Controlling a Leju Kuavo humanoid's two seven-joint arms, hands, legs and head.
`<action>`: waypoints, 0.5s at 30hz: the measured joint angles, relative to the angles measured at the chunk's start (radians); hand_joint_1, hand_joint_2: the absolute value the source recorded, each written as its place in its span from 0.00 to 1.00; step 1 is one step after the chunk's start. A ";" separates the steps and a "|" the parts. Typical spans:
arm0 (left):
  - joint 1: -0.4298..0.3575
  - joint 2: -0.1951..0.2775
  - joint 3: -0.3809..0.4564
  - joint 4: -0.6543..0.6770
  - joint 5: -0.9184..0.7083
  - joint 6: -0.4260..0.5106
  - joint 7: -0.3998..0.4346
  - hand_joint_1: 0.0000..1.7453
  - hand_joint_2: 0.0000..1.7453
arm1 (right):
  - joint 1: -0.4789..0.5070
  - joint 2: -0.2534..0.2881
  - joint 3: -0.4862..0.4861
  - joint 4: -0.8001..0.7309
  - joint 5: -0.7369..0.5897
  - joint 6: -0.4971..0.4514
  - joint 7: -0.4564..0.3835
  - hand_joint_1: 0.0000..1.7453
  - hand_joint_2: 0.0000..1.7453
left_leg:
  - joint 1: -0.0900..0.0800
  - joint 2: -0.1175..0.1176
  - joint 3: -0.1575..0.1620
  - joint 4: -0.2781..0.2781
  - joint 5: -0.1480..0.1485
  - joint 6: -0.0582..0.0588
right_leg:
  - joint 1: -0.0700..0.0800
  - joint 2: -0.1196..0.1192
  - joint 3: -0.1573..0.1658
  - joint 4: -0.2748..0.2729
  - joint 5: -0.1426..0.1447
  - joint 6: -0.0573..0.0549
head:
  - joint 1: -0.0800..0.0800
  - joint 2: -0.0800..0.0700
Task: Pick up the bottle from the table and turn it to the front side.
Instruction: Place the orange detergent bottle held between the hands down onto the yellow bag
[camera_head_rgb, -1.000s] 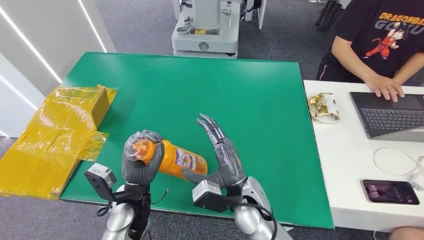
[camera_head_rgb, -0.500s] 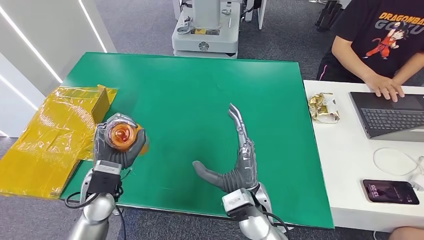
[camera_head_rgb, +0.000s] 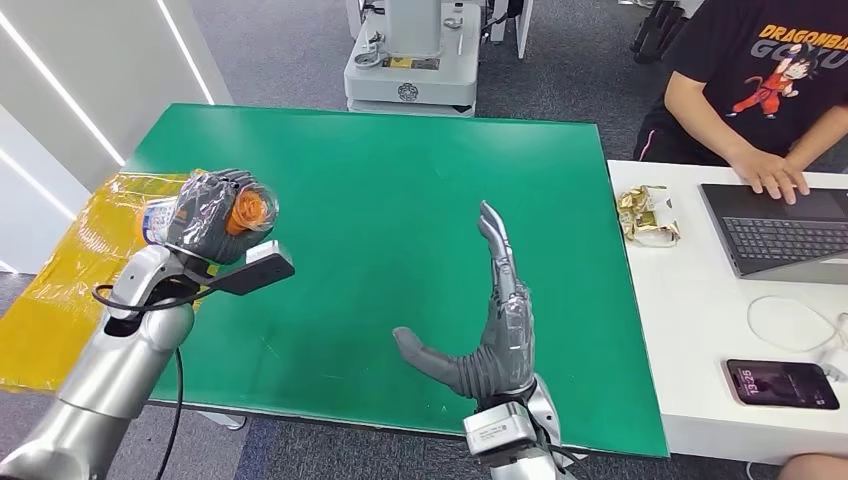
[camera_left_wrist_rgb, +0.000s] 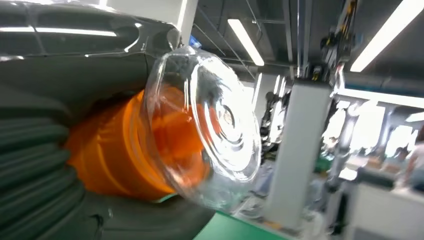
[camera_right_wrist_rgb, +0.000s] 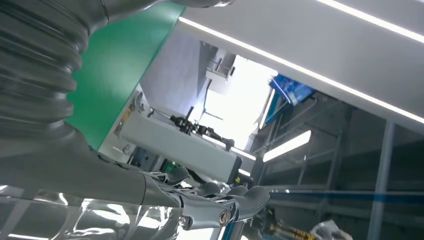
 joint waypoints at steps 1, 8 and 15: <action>-0.030 0.014 -0.024 0.025 -0.018 -0.016 0.006 1.00 1.00 | 0.005 -0.003 -0.003 -0.010 0.002 -0.001 0.001 0.00 1.00 | 0.000 0.000 0.000 0.000 0.000 0.000 | 0.000 0.000 0.000 0.000 0.000 0.000 | 0.000 0.000; -0.183 0.049 -0.184 0.251 -0.141 -0.027 0.057 1.00 1.00 | 0.036 -0.016 -0.012 -0.051 0.017 -0.015 0.001 0.00 1.00 | 0.000 0.002 0.000 0.000 0.000 0.000 | 0.000 0.002 0.000 0.000 0.001 -0.001 | 0.000 0.000; -0.216 0.063 -0.242 0.426 -0.253 0.012 0.145 1.00 1.00 | 0.041 -0.018 -0.012 -0.066 0.022 -0.005 0.005 0.00 1.00 | 0.000 0.002 0.001 -0.001 0.000 0.000 | 0.000 0.002 0.000 0.000 0.001 -0.001 | 0.000 0.000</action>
